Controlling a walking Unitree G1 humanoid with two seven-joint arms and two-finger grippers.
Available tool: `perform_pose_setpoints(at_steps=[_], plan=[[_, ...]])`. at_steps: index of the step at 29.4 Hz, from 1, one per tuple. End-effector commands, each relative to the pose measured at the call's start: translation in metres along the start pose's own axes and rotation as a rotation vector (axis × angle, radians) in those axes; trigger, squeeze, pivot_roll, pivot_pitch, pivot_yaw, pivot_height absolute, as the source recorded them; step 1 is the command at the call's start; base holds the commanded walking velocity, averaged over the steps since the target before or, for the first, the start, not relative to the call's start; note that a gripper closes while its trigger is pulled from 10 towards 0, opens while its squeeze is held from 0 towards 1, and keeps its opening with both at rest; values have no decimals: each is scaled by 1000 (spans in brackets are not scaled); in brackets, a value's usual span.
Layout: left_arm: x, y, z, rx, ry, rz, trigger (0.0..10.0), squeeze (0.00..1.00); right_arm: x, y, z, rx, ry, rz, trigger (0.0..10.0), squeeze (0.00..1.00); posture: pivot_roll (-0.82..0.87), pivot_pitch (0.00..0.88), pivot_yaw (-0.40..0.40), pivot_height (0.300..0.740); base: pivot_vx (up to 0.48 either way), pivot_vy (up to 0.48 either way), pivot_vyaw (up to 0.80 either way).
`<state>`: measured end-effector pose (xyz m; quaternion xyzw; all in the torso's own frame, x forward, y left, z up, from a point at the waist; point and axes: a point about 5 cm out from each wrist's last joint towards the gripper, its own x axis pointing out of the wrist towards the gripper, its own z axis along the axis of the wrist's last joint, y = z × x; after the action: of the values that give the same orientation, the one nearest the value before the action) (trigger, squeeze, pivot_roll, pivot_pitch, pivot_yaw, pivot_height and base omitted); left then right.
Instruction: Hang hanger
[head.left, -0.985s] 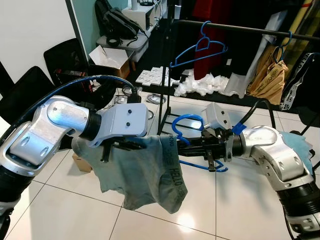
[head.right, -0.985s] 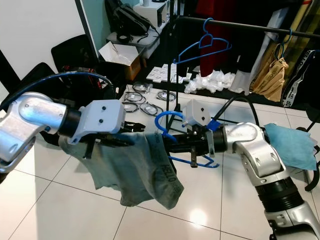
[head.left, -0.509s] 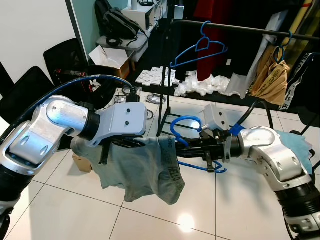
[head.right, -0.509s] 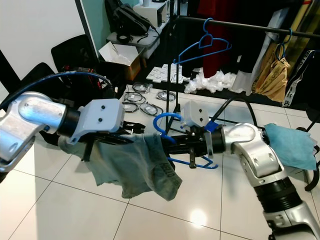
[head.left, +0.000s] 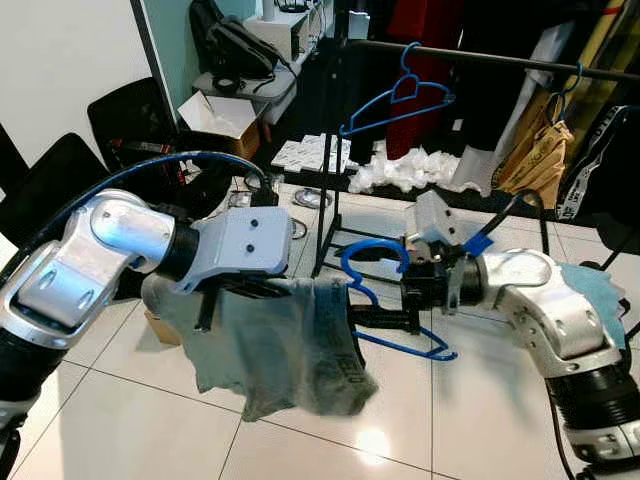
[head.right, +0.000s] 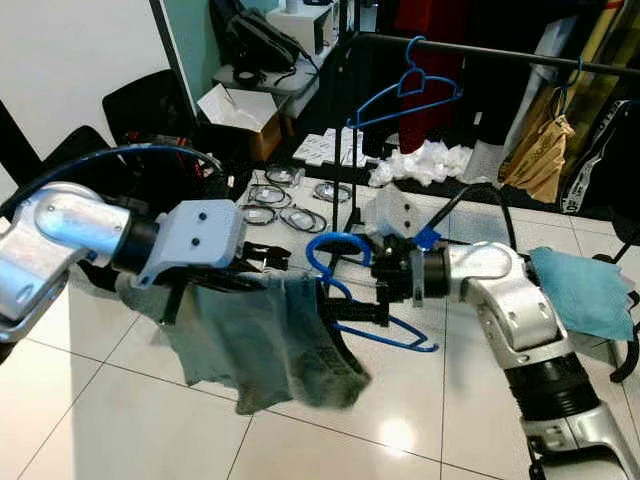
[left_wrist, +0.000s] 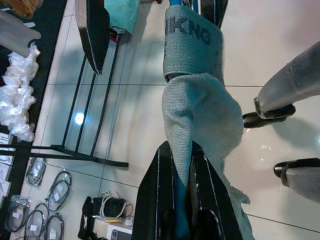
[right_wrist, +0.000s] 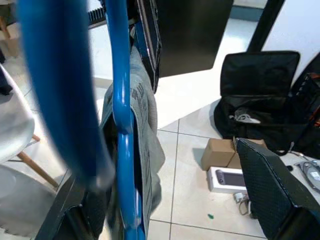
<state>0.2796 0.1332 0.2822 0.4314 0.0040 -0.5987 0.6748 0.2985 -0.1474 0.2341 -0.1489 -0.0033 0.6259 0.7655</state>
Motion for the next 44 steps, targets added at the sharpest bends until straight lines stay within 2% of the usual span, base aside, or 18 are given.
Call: perform_pose_setpoints(at_steps=[1, 5, 7, 14, 15, 16, 17, 20, 24, 26, 27, 31, 32, 33, 34, 35, 37, 44], plan=[[-6, 4, 0, 7, 2, 14, 0, 0, -4, 0, -1, 3, -8, -8, 10000, 1000, 18, 36, 23, 740, 0, 0, 0], [-12, 7, -2, 5, 13, 36, 0, 0, -20, -6, -1, 5, -5, -69, 10000, 1000, 19, 36, 24, 740, 0, 0, 0], [-17, 11, -5, 6, 25, 59, 0, 0, -41, -11, 2, 10, -20, -151, 10000, 1000, 17, 36, 24, 740, 0, 0, 0], [-28, 19, -9, 12, 47, 113, 0, 0, -75, -14, 1, 18, -41, -294, 10000, 1000, 7, 37, 25, 740, 0, 0, 0], [-32, 22, -10, 16, 47, 135, 0, 0, -85, -13, -1, 36, -45, -332, 10000, 329, 3, 38, 26, 740, 0, 0, 0], [-32, 22, -10, 16, 47, 135, 0, 0, -85, -13, -1, 36, -45, -332, 10000, 329, 3, 38, 26, 740, 0, 0, 0], [-36, 26, -9, 21, 45, 158, 0, 0, -94, -9, -4, 71, -69, -357, 10000, 0, -1, 39, 26, 740, 0, 0, 0], [-36, 26, -9, 21, 45, 158, 0, 0, -94, -9, -4, 71, -69, -357, 10000, 0, -1, 39, 26, 740, 0, 0, 0], [-54, 41, -4, 48, 32, 245, 0, 0, -113, 14, -26, 243, -167, -374, 10000, 0, -9, 42, 30, 740, 0, 0, 0], [-54, 41, -4, 48, 32, 245, 0, 0, -113, 14, -26, 243, -167, -374, 10000, 0, -9, 42, 30, 740, 0, 0, 0], [-59, 46, 1, 62, 10, 276, 0, 0, -116, 23, -40, 311, -170, -377, 10000, 0, -11, 42, 30, 740, 0, 0, 0], [-64, 51, 6, 73, -18, 302, 0, 0, -117, 28, -53, 357, -146, -395, 10000, 0, -11, 42, 30, 740, 0, 0, 0], [-68, 56, 12, 92, -41, 332, 2196, 0, -116, 32, -64, 396, -128, -401, 10000, 0, -11, 42, 31, 740, 0, 0, 0], [-68, 56, 12, 92, -41, 332, 2196, 0, -116, 32, -64, 396, -128, -401, 10000, 0, -11, 42, 31, 740, 0, 0, 0], [-70, 60, 16, 108, -57, 355, 4824, 0, -112, 34, -70, 420, -123, -400, 10000, 0, -10, 42, 30, 740, 0, 0, 0], [-70, 60, 16, 108, -57, 355, 4824, 0, -112, 34, -70, 420, -123, -400, 10000, 0, -10, 42, 30, 740, 0, 0, 0], [-73, 65, 25, 137, -105, 381, 10000, 0, -102, 34, -79, 449, -112, -398, 10000, 0, -6, 42, 29, 740, 0, 0, 0], [-72, 65, 48, 165, -256, 367, 10000, 0, -83, 27, -80, 450, -148, -413, 10000, 0, 0, 41, 28, 740, 0, 0, 0]])
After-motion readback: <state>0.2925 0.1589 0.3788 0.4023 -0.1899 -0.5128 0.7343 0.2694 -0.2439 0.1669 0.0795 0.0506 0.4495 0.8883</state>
